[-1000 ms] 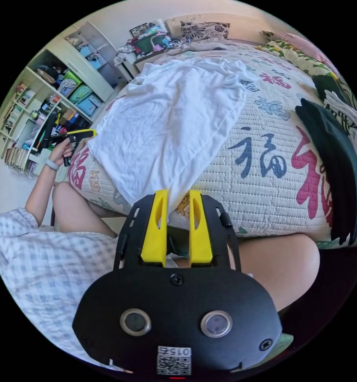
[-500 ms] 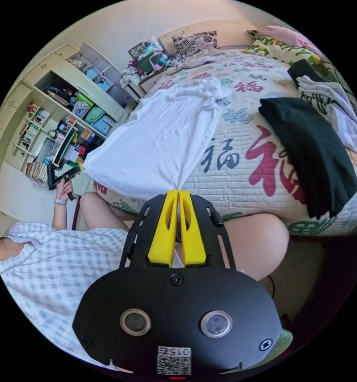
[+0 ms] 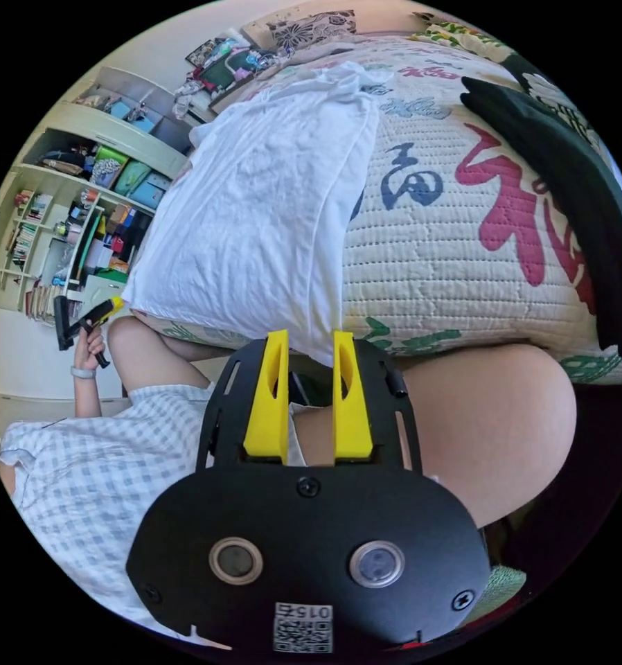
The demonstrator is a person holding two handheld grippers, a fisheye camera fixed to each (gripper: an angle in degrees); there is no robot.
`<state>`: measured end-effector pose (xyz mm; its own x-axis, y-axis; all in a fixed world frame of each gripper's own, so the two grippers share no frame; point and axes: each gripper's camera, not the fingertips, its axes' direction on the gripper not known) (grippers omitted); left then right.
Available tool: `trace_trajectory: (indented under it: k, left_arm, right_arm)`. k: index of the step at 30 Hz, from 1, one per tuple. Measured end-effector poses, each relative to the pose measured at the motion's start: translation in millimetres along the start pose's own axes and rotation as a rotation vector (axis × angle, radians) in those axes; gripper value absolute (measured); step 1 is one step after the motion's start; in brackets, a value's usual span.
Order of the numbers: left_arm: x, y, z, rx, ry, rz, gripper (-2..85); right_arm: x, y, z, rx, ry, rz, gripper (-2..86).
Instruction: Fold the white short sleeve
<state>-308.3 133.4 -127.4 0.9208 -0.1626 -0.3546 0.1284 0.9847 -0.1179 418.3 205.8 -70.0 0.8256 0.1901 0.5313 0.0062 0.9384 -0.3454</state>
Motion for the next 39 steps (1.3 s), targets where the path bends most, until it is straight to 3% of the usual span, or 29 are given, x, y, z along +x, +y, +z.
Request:
trace_trajectory:
  k: [3,7,10,13,15,18,22,27,33,39]
  left_arm:
    - [7,-12,15,-0.032,-0.149,0.024,7.9]
    - [-2,-1,-2,-0.014,-0.045,0.013,1.2]
    - [-2,15,-10,-0.024,0.066,-0.003,0.5]
    - [8,26,7,-0.094,0.069,0.008,0.9]
    - [5,27,21,-0.16,-0.007,-0.033,1.6]
    - [-1,16,10,-0.151,-0.09,-0.052,6.2]
    - [8,-62,-33,0.118,-0.151,0.043,8.0]
    - [42,-209,-6,0.286,-0.156,0.205,9.0]
    - [94,-365,103,0.188,-0.016,0.221,10.6]
    - [142,-451,215,0.031,-0.141,0.233,10.9]
  right_arm:
    - [1,-9,0,-0.009,0.027,-0.023,4.3]
    - [15,-1,-25,-0.013,-0.021,-0.037,-0.3]
    - [27,11,-57,0.02,-0.013,-0.018,-0.5]
    - [37,8,-72,0.014,-0.026,-0.01,0.1]
    - [46,-1,-73,-0.019,-0.05,0.008,1.0]
    - [54,-19,-102,0.079,-0.011,0.019,5.2]
    - [41,-92,-158,0.315,0.1,-0.109,7.1]
    - [33,-245,-153,0.342,0.132,-0.144,9.5]
    - [53,-397,-92,0.159,0.17,-0.017,10.1]
    - [39,-445,-55,-0.005,0.25,-0.132,2.0]
